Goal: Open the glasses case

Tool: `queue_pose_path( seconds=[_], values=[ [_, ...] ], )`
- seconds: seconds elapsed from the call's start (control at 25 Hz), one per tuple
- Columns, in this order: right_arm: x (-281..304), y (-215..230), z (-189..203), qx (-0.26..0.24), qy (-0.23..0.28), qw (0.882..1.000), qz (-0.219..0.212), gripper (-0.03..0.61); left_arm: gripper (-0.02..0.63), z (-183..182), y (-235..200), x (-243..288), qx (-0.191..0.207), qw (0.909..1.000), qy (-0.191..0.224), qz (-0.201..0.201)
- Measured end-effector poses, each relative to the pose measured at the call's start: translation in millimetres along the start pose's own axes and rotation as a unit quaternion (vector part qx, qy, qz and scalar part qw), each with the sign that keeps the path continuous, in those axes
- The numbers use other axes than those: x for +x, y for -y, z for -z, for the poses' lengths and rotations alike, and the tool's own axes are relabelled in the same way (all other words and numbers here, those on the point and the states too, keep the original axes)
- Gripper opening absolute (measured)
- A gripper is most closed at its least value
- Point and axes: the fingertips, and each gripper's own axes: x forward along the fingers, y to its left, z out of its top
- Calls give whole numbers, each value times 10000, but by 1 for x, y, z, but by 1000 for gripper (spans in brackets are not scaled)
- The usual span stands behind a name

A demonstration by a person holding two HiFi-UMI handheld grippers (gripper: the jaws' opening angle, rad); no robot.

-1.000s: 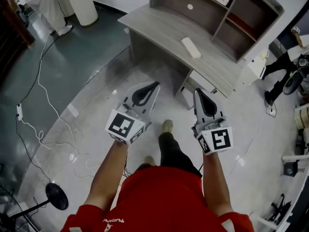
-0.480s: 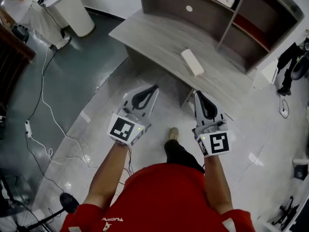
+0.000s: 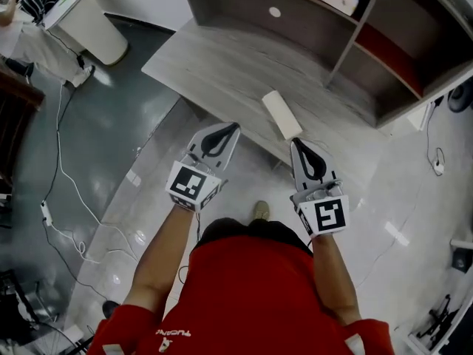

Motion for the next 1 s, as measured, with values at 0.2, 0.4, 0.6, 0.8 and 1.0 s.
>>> queue_pose_path(
  seconds=[0.2,0.4,0.6,0.8,1.0],
  values=[
    [23,24,20,74,-275,9995,143,5,11,25,-18,39,77,9988,-416,227],
    [46,40,40,75,-567,9976,398,5,12,53,-37,72,203,9954,-742,574],
    [73,53,55,35,-920,9930,743,5,12,82,-55,104,307,9878,-1116,1039],
    [91,64,75,12,-1307,9846,1163,5,16,113,-61,130,347,9731,-1568,1651],
    [94,63,103,-68,-1748,9727,1523,7,91,143,-56,141,483,9490,-2033,2361]
  ],
)
